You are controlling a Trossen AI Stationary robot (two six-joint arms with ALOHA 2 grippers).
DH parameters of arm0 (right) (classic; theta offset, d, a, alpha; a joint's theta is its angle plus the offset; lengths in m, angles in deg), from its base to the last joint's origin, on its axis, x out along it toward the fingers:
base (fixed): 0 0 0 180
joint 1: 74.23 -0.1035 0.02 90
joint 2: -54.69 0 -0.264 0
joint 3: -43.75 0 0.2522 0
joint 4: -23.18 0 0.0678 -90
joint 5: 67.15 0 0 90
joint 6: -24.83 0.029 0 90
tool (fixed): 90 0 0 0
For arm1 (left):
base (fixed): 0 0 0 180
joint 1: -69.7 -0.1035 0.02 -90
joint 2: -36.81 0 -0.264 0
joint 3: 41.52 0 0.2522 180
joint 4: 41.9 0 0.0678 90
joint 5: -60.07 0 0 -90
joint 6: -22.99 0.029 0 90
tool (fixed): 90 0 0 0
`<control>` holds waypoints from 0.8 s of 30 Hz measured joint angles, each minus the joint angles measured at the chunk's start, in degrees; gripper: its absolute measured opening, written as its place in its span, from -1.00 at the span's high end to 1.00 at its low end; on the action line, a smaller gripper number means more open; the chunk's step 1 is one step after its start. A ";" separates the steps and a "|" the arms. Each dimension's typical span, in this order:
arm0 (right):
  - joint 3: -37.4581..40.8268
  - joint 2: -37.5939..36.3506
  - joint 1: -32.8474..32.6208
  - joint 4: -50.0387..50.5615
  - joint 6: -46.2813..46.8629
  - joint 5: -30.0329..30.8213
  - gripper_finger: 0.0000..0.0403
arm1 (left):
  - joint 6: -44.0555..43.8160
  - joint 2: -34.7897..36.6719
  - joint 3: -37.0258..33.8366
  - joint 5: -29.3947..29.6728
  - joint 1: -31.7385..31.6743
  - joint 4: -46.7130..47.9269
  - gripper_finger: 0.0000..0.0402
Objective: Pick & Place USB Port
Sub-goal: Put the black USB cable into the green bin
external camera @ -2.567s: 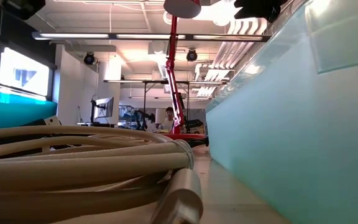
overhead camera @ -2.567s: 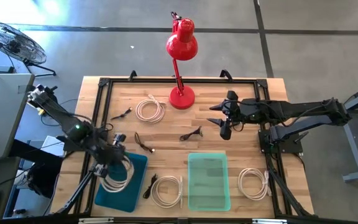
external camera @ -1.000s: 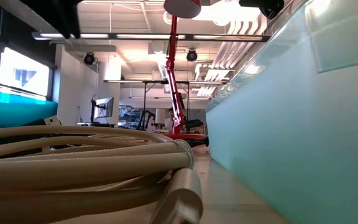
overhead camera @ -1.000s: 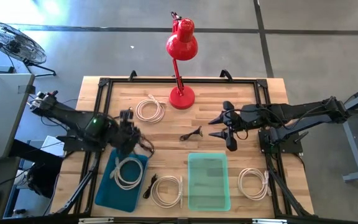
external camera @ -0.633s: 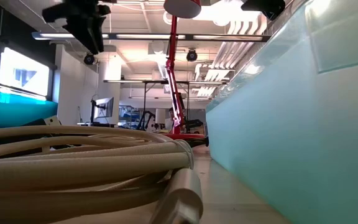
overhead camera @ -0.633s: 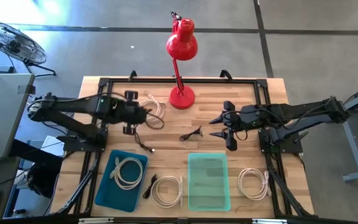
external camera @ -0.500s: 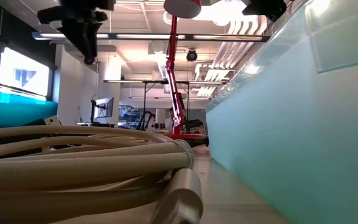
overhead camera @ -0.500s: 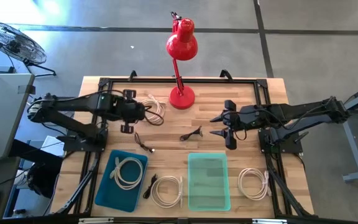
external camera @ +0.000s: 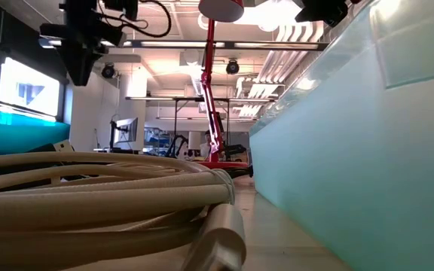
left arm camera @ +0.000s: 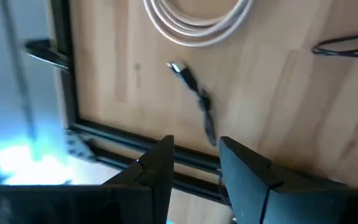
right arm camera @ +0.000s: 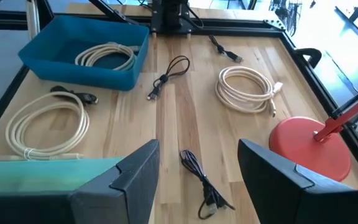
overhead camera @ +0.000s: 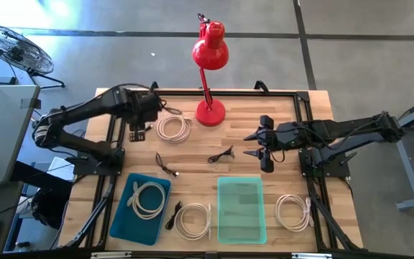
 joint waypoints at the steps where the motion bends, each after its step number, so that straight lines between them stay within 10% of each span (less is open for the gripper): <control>1: 0.00 0.00 0.00 0.37 0.05 -0.02 -0.04 | 0.14 -0.02 0.00 -0.57 -1.67 -0.06 0.38; 24: 0.00 0.00 0.00 2.21 1.67 -0.68 -0.04 | 4.28 0.00 -24.18 -11.18 -19.77 -18.78 0.38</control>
